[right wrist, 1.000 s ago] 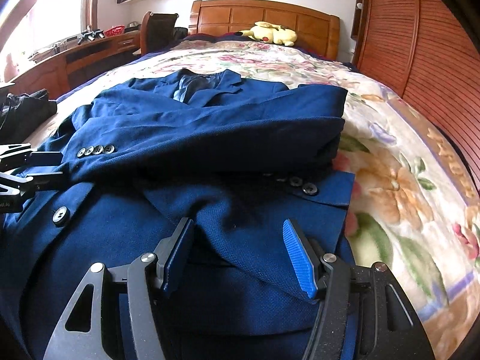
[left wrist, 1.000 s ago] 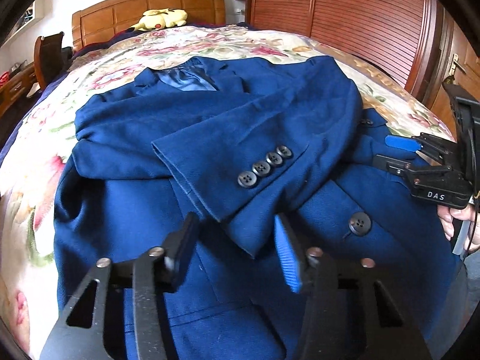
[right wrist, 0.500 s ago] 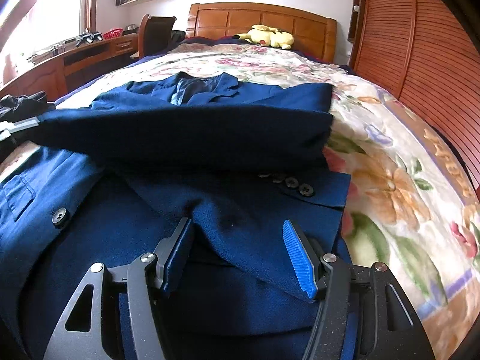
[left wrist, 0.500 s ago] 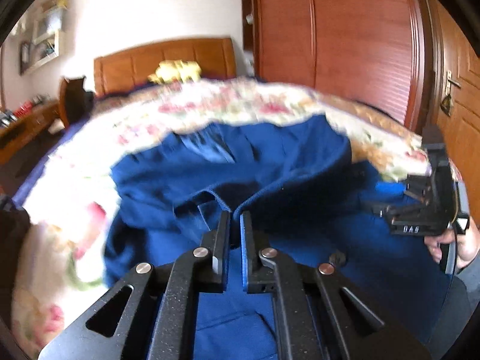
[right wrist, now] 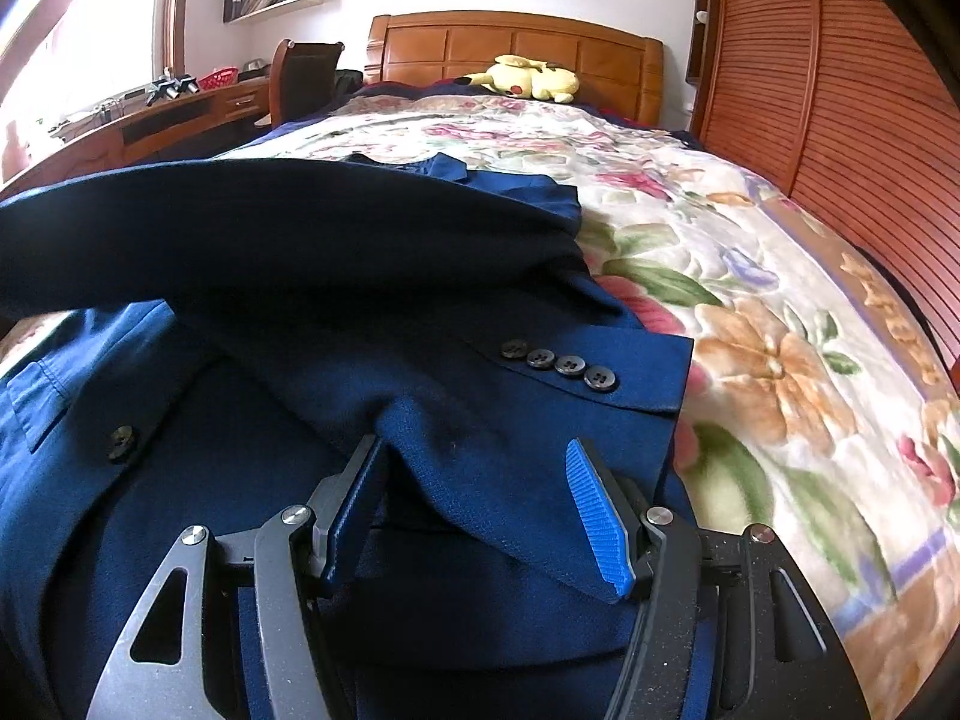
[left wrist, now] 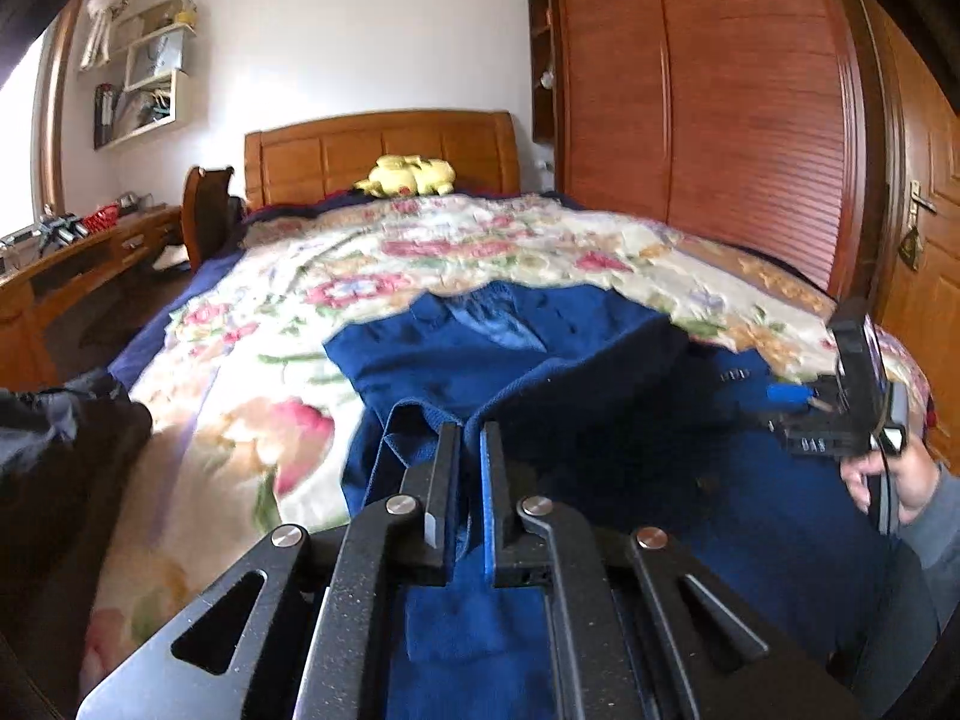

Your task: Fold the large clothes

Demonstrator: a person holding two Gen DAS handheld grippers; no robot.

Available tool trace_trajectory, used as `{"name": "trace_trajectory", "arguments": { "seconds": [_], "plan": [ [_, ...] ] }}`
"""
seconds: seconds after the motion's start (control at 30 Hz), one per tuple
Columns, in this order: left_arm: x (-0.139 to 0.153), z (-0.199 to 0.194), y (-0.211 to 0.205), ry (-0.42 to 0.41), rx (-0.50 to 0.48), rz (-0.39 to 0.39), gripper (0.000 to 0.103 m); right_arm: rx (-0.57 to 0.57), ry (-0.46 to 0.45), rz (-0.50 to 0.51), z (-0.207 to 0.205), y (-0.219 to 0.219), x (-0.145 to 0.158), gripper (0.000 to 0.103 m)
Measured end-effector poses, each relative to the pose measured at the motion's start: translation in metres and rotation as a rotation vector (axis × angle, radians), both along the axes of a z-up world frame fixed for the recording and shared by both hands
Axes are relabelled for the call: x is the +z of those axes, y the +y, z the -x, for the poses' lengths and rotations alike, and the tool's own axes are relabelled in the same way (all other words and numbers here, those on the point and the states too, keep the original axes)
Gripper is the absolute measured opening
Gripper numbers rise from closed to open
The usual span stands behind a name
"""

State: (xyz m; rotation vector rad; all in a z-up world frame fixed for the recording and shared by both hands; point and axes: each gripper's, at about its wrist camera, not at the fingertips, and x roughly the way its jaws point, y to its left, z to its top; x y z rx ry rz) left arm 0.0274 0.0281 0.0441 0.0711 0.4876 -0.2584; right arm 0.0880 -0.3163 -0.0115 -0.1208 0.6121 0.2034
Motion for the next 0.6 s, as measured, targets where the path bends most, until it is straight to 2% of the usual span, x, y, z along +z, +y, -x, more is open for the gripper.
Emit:
{"name": "trace_trajectory", "arguments": {
  "seconds": [0.13,0.2,0.27,0.33,0.43,0.47,0.5,0.53,0.6],
  "plan": [
    [-0.012,0.009,-0.005,0.029,-0.003,-0.027,0.007,-0.003,0.001,0.008,-0.001,0.001,0.0,0.064],
    [-0.013,0.013,-0.002,0.034,-0.005,-0.019,0.012,-0.003,0.001,0.01,-0.001,0.0,0.0,0.064],
    [-0.012,0.015,0.002,0.027,-0.003,-0.003,0.023,-0.004,0.001,0.01,-0.001,0.0,0.0,0.064],
    [-0.011,0.015,0.006,0.028,-0.012,0.018,0.041,-0.003,0.001,0.009,-0.001,0.0,0.001,0.064],
    [-0.013,0.012,0.009,0.041,-0.024,0.032,0.052,-0.003,0.001,0.009,-0.001,-0.001,0.001,0.064],
    [-0.015,0.01,0.009,0.05,-0.022,0.026,0.059,-0.003,0.001,0.01,-0.001,-0.001,0.001,0.064],
    [-0.016,0.009,0.009,0.051,-0.019,0.023,0.073,-0.003,0.001,0.01,-0.001,-0.001,0.0,0.064],
    [-0.018,0.008,0.01,0.054,-0.014,0.025,0.079,-0.003,0.001,0.011,-0.002,-0.001,0.001,0.064],
    [-0.02,0.008,0.011,0.063,-0.016,0.023,0.08,-0.002,0.0,0.011,-0.001,-0.001,0.001,0.064]
  ]
}}
